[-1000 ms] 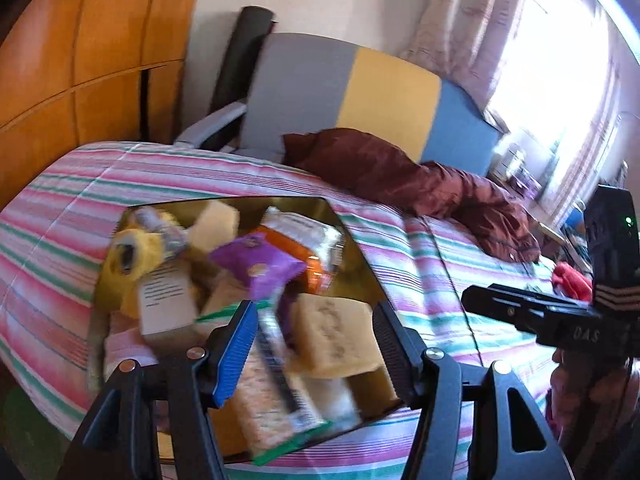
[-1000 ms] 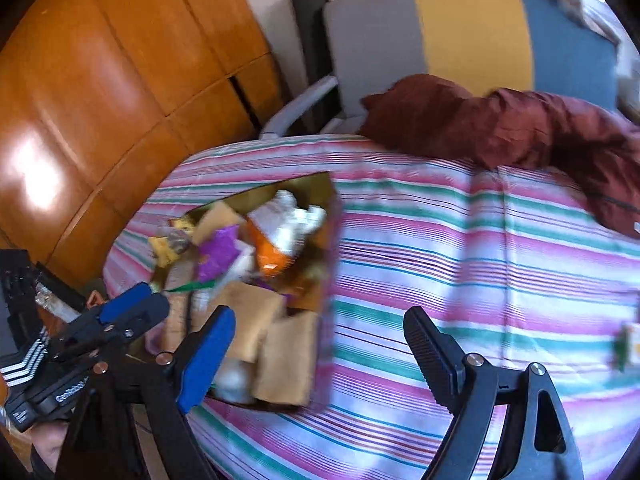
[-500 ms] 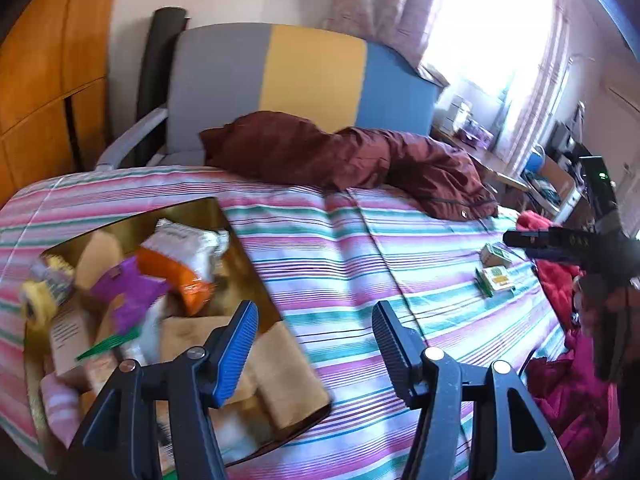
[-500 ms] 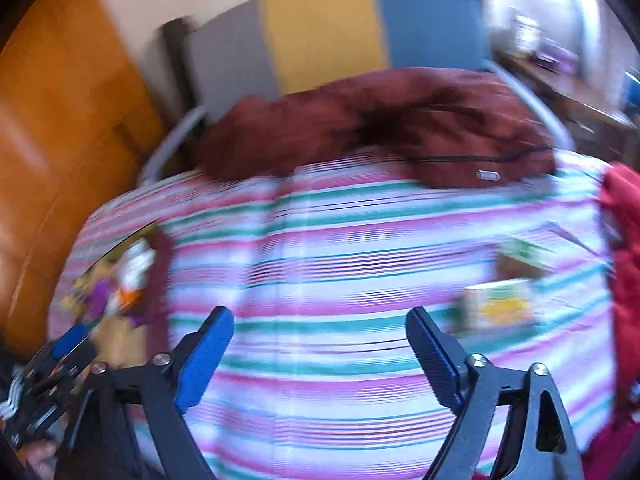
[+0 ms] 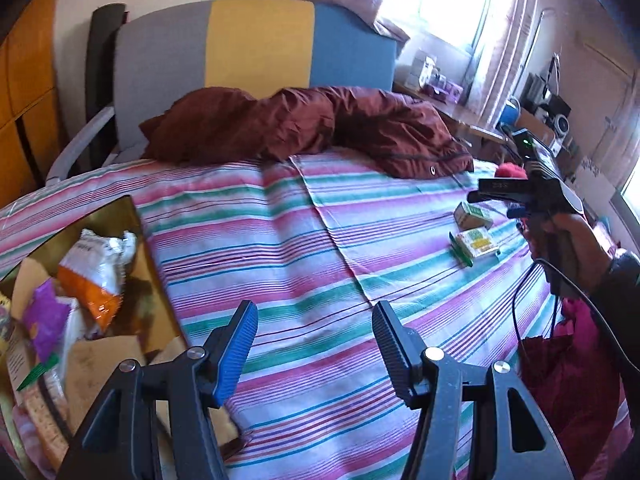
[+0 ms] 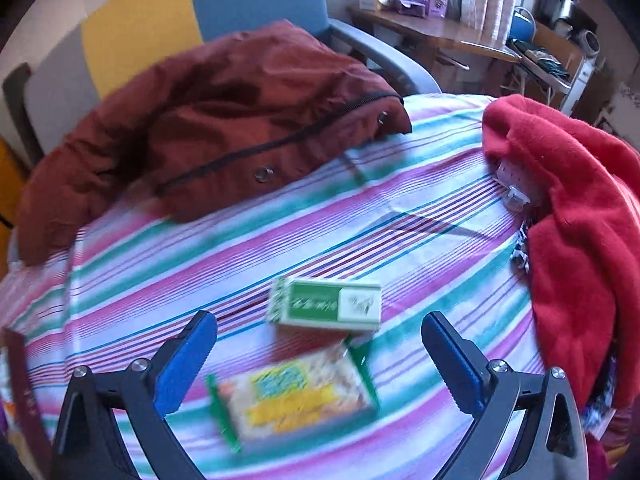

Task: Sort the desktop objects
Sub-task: 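Move both tools back over the last items on the bed, then grasp the green tea box with the right tool while the left tool grasps the WEIDAN cracker packet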

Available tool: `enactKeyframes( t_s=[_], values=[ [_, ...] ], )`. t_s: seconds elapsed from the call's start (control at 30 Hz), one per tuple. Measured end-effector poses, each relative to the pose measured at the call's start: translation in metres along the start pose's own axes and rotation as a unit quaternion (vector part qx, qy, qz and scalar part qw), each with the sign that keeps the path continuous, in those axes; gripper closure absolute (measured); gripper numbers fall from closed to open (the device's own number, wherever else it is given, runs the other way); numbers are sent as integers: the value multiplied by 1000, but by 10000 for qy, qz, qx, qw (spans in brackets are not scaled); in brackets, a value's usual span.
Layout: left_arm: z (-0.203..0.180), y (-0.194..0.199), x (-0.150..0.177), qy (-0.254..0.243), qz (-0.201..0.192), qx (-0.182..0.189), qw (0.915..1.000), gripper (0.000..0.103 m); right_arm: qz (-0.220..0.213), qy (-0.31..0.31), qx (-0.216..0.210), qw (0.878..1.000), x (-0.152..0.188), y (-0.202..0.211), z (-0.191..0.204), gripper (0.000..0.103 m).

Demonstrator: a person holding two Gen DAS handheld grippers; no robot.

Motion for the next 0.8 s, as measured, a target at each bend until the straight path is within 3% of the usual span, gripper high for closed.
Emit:
enactKeyframes(
  t_s=[0.23, 0.27, 0.33, 0.37, 0.43, 0.57, 0.8],
  values=[
    [-26, -33, -6, -225, 317, 103, 9992, 43, 131, -41, -118, 9998, -6, -24, -6, 5],
    [-32, -40, -6, -285, 368, 135, 9988, 43, 169, 40, -95, 9998, -6, -26, -6, 9],
    [-43, -50, -8, -415, 433, 171, 9981, 42, 270, 112, -8, 9996, -5, -30, -6, 28],
    [-48, -55, -8, -477, 465, 191, 9976, 42, 291, 114, 96, 9995, -5, -29, -7, 31],
    [-60, -66, -9, -622, 567, 283, 9960, 42, 252, 176, 64, 9995, -7, -25, -7, 31],
    [-82, -91, -14, -875, 779, 476, 9920, 26, -73, 292, 22, 9995, -11, 3, -8, 31],
    [-138, -121, -33, -1586, 854, 838, 9801, 26, -359, 104, 97, 9993, -17, 25, -23, 31]
  ],
)
Point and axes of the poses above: each gripper's, at about its wrist camera, not at the fingertips, and y roughly against the way its jaws point, z to its left, x to its underside, the point moved 6 cm from there along -y, roughly the way its jaws point, and after that the axes turned 7 degrees about y, right-handed, at the moved point
